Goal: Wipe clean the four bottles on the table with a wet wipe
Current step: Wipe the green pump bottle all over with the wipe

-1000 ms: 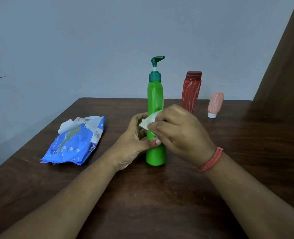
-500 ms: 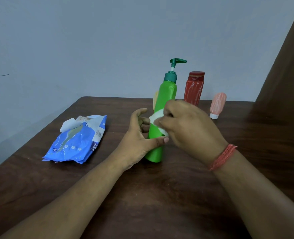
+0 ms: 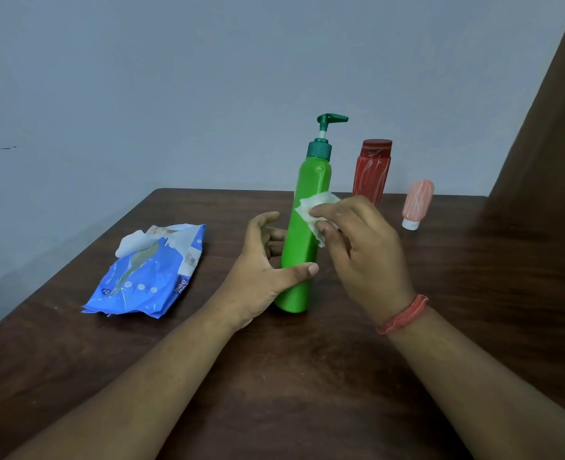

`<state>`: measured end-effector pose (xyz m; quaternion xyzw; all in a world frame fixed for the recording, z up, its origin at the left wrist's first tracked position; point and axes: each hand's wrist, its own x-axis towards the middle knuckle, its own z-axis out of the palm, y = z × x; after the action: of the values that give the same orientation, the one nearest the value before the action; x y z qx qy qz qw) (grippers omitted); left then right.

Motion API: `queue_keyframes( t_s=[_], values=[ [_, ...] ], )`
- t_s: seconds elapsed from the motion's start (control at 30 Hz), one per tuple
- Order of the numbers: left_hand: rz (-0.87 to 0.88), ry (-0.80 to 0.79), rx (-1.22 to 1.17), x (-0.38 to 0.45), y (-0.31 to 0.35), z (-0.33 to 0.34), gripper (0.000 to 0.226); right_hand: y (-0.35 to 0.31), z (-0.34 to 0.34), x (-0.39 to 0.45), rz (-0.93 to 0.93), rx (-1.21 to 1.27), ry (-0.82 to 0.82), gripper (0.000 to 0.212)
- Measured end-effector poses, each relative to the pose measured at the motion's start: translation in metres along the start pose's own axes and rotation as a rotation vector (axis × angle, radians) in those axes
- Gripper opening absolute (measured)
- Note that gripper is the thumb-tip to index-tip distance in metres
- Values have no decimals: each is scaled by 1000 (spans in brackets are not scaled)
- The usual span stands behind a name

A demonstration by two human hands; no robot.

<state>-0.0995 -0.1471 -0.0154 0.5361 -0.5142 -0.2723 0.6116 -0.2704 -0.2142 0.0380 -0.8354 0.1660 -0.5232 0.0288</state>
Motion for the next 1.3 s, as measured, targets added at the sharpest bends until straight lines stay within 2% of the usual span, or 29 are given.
queue_keyframes(
  t_s=[0.07,0.2,0.3,0.47,0.6,0.67,0.73,0.8,0.97,1.07,1.17,1.3],
  values=[
    [16,27,19,0,0,1,97,1,1,-2,-7,50,0,18],
    [7,50,-53,0,0,-3,98,8,0,-1,-178,-4,-127,18],
    [-17,-3,-112,-1,1,-3,93,8,3,-2,-18,89,14,14],
    [-94,-61,-383,-6,6,-6,48,9,8,-4,-82,128,-120,12],
    [-118,-116,-490,-10,11,-6,29,9,9,-3,22,144,-19,9],
    [-118,-147,-515,-12,12,-6,24,8,8,-5,-33,144,-61,11],
    [-120,-162,-541,-12,13,-6,32,11,6,-3,-77,103,-104,12],
    [-132,-182,-546,-12,15,-5,48,14,4,0,-17,67,-59,11],
    [-133,-207,-478,-13,17,-4,45,12,0,4,-76,5,-69,14],
    [-141,-217,-457,-15,19,-3,45,14,-4,9,7,1,33,15],
    [-144,-238,-489,-16,20,-1,44,14,-5,9,-91,-21,-3,15],
    [-151,-262,-467,-16,23,-2,47,19,-9,11,8,-18,84,12]
  ],
)
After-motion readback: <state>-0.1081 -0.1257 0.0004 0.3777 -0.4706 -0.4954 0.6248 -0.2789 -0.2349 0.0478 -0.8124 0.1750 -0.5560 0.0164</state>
